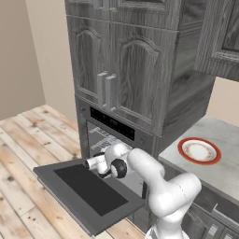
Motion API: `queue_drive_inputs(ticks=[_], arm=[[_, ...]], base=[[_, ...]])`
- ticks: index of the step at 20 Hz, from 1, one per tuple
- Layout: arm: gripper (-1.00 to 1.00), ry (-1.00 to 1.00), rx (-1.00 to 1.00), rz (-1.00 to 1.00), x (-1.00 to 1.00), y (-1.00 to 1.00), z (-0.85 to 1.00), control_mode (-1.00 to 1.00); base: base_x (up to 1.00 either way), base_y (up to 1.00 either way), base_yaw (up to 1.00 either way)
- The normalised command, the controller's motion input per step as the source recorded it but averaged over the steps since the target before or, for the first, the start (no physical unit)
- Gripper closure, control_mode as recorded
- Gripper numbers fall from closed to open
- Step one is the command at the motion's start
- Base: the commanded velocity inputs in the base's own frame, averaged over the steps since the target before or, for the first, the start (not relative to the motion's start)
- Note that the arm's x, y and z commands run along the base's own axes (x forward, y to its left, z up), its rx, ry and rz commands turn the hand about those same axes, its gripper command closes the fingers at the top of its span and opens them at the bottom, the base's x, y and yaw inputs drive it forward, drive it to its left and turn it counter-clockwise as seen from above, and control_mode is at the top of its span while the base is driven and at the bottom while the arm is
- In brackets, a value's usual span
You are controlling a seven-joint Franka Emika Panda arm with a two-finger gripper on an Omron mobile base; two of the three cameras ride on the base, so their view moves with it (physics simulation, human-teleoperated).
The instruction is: Take the baked cake out of the oven and place it on the plate for cooling. Then close the oven door.
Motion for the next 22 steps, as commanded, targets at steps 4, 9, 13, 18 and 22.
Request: queue_drive_inputs(ticks=[4, 9, 13, 18, 22], arm=[[-1.00, 0.08, 0.00, 0.00, 0.36, -0.05, -0.38, -1.00], [-1.00, 0.07, 0.00, 0.00, 0.24, -0.01, -0.40, -1.00], [-1.00, 0.06, 0.00, 0.00, 0.19, 0.00, -0.41, -1.00], [-1.00, 0.05, -0.01, 0.00, 0.15, 0.00, -0.47, -1.00], [-1.00, 0.06, -0.02, 0.00, 0.08, 0.00, -0.49, -1.00]], base=[[0.00, 0.00, 0.00], [0.00, 0.00, 0.00], [0.00, 0.00, 0.00], [0.00, 0.00, 0.00], [0.00, 0.00, 0.00]])
